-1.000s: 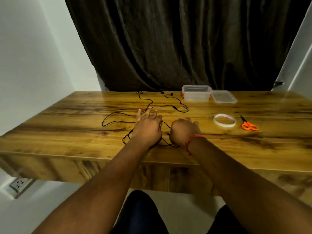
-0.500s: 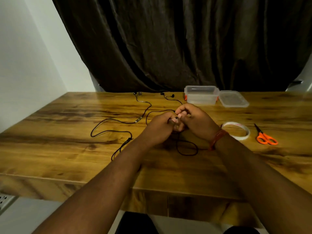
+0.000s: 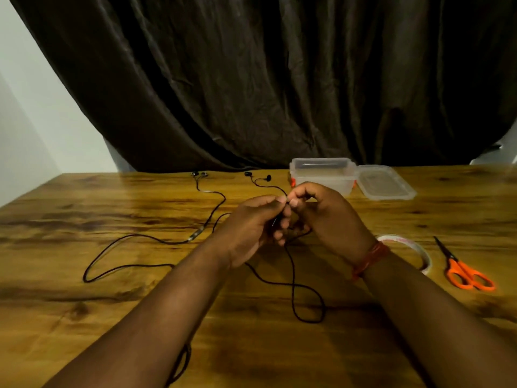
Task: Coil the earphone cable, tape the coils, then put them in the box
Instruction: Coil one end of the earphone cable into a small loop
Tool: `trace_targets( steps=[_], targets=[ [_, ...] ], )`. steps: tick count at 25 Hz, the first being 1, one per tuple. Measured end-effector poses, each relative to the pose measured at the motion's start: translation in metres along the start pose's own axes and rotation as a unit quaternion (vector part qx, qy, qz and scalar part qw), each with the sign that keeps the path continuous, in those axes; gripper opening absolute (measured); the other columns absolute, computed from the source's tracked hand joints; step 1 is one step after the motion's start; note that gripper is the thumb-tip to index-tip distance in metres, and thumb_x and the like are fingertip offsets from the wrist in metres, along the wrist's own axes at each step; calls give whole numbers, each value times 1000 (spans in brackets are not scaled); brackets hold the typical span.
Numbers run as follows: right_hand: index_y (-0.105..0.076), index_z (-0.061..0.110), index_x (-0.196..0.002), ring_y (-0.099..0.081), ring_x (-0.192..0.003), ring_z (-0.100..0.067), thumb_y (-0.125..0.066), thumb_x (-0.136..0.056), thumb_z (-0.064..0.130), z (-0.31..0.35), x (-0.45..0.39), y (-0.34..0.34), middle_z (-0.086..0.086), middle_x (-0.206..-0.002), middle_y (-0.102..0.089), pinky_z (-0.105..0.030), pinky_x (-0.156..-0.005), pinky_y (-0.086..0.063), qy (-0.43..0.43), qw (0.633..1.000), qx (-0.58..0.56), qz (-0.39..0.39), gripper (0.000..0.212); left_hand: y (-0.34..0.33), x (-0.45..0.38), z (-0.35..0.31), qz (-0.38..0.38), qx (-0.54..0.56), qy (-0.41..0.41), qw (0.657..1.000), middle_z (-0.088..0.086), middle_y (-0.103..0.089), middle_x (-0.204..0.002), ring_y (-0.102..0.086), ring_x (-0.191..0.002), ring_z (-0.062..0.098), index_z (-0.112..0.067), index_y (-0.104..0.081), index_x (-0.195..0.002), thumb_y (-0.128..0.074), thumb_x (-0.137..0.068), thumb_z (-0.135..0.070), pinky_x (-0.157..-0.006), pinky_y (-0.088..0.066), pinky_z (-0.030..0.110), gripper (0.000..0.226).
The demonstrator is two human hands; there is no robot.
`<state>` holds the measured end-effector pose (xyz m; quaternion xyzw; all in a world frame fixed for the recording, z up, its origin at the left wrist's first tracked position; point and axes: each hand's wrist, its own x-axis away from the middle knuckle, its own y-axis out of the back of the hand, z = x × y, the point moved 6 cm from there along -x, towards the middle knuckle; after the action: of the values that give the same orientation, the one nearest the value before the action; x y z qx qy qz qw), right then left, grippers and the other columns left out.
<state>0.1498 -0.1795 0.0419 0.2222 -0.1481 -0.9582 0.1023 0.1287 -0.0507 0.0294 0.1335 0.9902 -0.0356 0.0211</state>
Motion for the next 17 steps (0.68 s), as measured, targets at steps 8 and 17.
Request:
trace_targets(
  steps=[8,17],
  targets=[
    [-61,-1,-105,-58,-62,-13,-43,-98,-1,-18,13,-21,-20,-90,-57,-29,-61,-55,-162,931,-328,-14,19,1,7,-11,-34,175,-71,981,-2,-54,-63,-50,-51,5,-5,-62,-104,-42,-102,-14,-53,-53,21,22],
    [-59,11,-84,-42,-43,-4,-46,-100,13,4,35,-39,6,-59,-51,-22,-41,-35,-85,995,-5,60,21,-3,12,-20,-38,249,-129,959,17,-73,-93,-72,-92,26,1,-58,-96,-37,-103,-6,-87,-58,38,23]
  ],
)
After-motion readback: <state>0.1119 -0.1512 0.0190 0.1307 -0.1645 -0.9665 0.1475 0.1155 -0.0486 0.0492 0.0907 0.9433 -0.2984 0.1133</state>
